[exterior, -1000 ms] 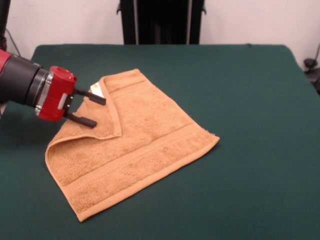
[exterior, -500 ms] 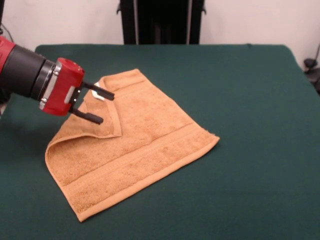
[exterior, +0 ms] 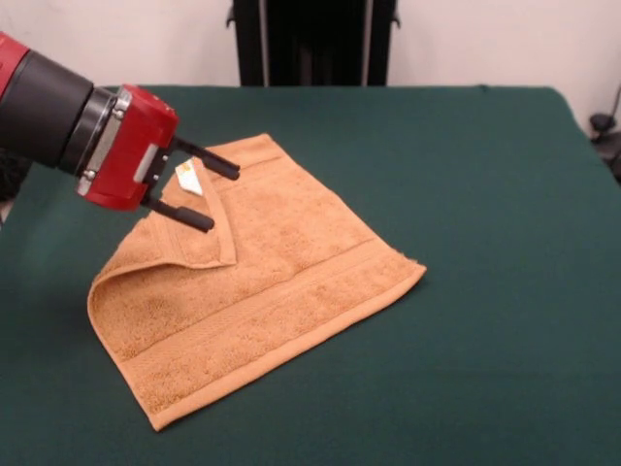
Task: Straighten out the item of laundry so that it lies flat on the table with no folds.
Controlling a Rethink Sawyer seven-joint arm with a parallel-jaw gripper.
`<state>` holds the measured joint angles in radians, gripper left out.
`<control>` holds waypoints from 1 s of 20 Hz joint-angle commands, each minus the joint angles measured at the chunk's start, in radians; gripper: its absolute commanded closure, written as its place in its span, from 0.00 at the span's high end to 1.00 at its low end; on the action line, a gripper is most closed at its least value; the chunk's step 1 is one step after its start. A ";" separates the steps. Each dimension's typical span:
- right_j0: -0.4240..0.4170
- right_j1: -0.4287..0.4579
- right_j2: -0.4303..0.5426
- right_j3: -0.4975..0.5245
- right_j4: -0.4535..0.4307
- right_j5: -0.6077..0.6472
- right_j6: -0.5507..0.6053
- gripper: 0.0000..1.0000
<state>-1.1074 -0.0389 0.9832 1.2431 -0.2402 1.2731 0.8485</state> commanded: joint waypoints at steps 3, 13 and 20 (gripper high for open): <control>0.073 0.072 -0.011 -0.056 0.044 0.001 -0.079 1.00; -0.003 0.185 0.016 -0.032 0.052 -0.006 -0.199 1.00; -0.030 0.201 0.006 -0.054 0.025 0.074 -0.254 1.00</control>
<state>-1.1777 0.0761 0.9980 1.2296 -0.2308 1.2639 0.8485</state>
